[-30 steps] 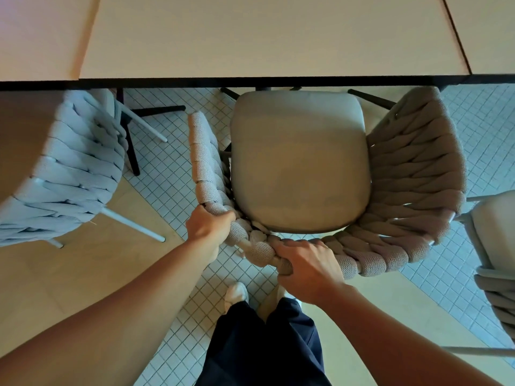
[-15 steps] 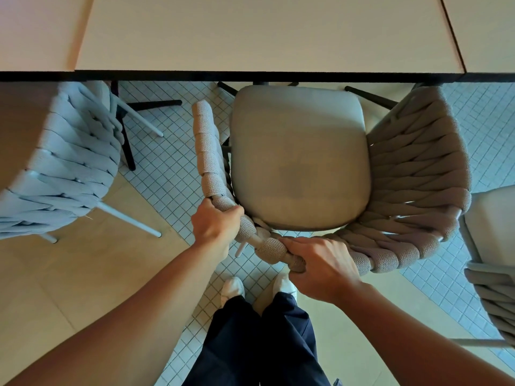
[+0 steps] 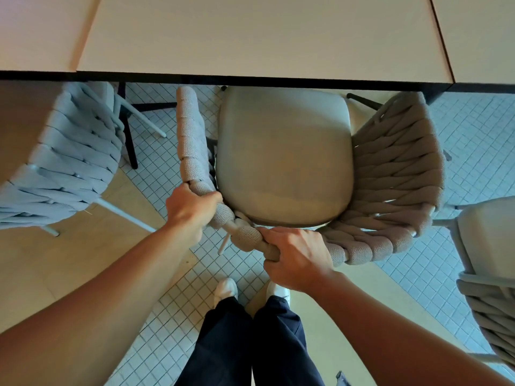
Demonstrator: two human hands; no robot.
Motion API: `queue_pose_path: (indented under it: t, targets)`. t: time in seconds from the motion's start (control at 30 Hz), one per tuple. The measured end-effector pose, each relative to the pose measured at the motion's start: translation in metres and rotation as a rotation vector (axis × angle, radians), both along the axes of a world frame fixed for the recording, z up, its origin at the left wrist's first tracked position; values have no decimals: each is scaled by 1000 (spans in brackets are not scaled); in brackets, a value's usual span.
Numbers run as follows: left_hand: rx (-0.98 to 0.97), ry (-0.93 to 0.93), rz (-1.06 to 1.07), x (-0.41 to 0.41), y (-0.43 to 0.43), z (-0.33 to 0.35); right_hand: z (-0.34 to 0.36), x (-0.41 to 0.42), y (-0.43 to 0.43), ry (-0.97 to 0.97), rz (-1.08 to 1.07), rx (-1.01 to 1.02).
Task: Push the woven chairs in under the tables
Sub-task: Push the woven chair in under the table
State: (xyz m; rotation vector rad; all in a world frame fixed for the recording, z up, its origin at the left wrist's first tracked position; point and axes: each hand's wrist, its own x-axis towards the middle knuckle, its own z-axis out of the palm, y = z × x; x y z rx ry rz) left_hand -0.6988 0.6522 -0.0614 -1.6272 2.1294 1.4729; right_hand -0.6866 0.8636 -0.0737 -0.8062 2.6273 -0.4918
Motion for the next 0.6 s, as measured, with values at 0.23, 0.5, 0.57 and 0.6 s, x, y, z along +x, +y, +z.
queue_pose_path:
  t: [0.23,0.5,0.57,0.6]
  targets:
    - [12,-10,59,-15,-36,-9,-12,-18,-41,-52,75,34]
    - [-9,-63,87,-23,-75,-35,-32,-24,-86,-50,75,50]
    - [-19,-58,78,-28,-83,-38,-35,-28,-95,-36,68,44]
    - [-20,-60,74,-31,-87,-38,-35,-30,-99,-35,62,41]
